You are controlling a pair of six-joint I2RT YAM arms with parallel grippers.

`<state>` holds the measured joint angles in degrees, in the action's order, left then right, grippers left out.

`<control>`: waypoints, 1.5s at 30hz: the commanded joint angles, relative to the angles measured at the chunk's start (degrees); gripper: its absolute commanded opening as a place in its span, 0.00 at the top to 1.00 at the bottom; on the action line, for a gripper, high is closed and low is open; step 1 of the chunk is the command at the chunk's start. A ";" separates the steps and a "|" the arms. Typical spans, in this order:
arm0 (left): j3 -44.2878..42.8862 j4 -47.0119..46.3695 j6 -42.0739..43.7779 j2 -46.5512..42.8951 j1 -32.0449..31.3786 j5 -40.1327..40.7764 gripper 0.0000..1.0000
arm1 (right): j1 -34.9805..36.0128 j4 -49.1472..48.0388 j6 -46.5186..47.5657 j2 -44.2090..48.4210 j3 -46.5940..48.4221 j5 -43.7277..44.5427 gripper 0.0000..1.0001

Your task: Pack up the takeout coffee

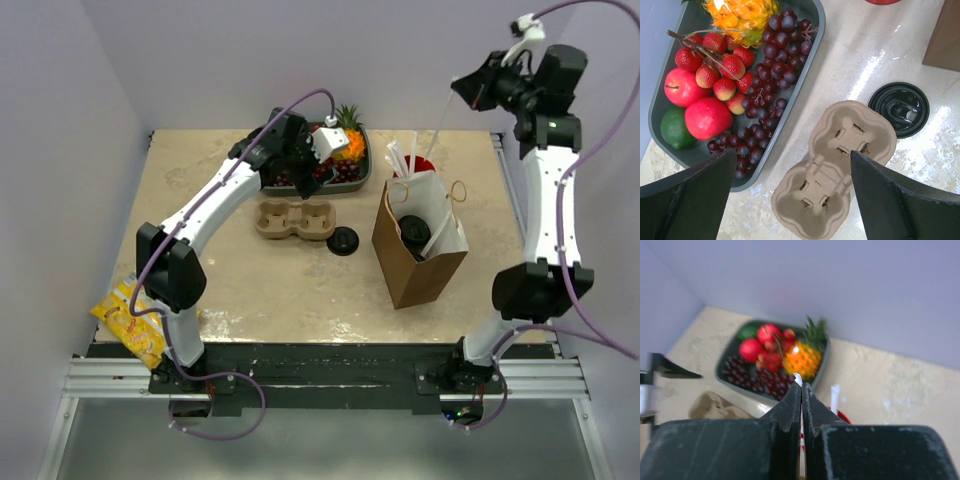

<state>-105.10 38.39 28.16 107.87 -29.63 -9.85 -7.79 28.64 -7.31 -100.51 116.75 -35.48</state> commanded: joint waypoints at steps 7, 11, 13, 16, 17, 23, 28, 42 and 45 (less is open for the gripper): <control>0.16 -2.88 -0.83 -5.04 0.36 -1.67 0.00 | -2.14 -7.84 -10.02 16.11 0.06 -15.49 1.00; 0.42 -2.80 -1.27 -6.01 0.36 -2.02 0.00 | -2.31 3.59 -2.11 21.40 0.32 -15.84 1.00; 0.95 -2.80 -1.27 -6.71 0.36 -2.02 0.00 | -2.23 9.13 2.11 24.29 -0.20 -15.06 1.00; 1.39 -2.62 -1.62 -7.85 0.27 -2.46 0.00 | -2.23 17.56 8.00 26.41 -1.35 -12.34 1.00; 1.56 -2.62 -1.53 -8.29 0.27 -2.81 0.00 | -2.23 19.59 9.93 27.46 -2.65 -11.89 1.00; 2.79 -2.97 -2.23 -11.54 0.18 -4.03 0.00 | -2.49 32.98 9.52 24.48 -13.46 -14.08 0.14; 3.41 -2.88 -2.41 -15.49 0.18 -4.39 0.00 | -3.63 21.38 5.47 30.19 -4.72 -7.10 0.01; 5.87 -6.31 -9.97 -30.09 4.38 20.30 0.00 | -3.63 27.44 6.17 26.94 -4.85 43.12 0.01; 4.04 -3.77 -12.60 -30.97 9.04 19.17 0.00 | -3.63 26.82 5.65 26.86 -6.53 44.01 0.01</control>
<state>-99.59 34.44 20.21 78.43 -26.22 4.21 -11.33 53.43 -1.08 -70.46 112.92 -0.99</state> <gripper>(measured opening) 0.995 0.989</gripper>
